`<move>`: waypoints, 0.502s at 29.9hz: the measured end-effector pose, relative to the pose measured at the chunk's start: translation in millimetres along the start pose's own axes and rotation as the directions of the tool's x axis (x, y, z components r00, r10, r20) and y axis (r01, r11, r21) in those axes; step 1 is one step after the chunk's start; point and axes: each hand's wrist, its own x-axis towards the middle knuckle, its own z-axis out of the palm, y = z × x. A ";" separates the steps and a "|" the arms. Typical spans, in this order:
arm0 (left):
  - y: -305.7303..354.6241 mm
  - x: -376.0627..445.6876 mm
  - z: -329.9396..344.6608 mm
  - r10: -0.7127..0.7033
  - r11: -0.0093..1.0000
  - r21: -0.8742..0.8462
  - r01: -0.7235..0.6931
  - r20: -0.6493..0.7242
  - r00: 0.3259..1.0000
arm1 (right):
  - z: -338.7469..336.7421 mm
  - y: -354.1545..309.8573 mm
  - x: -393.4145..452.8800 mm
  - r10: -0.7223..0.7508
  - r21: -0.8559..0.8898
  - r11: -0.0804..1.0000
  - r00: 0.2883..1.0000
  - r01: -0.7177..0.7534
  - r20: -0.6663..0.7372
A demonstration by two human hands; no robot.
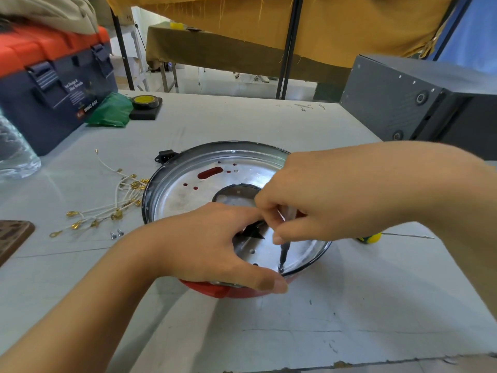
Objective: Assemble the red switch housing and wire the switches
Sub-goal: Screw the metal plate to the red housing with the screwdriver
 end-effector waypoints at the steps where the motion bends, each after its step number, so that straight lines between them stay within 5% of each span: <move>1: 0.6 -0.1 0.0 0.005 1.000 0.000 -0.005 -0.001 1.000 | -3.5 -1.2 -3.1 0.010 0.069 0.998 1.000 -0.011 0.015; 7: -0.4 0.9 0.5 -0.022 1.000 0.005 0.022 -0.005 1.000 | -27.7 -6.3 -6.6 -0.012 0.131 0.991 0.980 -0.014 0.197; 15: -4.0 1.7 1.8 -0.058 0.997 0.045 0.059 -0.010 0.998 | -19.5 -7.1 -2.2 0.045 -0.062 0.997 0.992 -0.038 0.120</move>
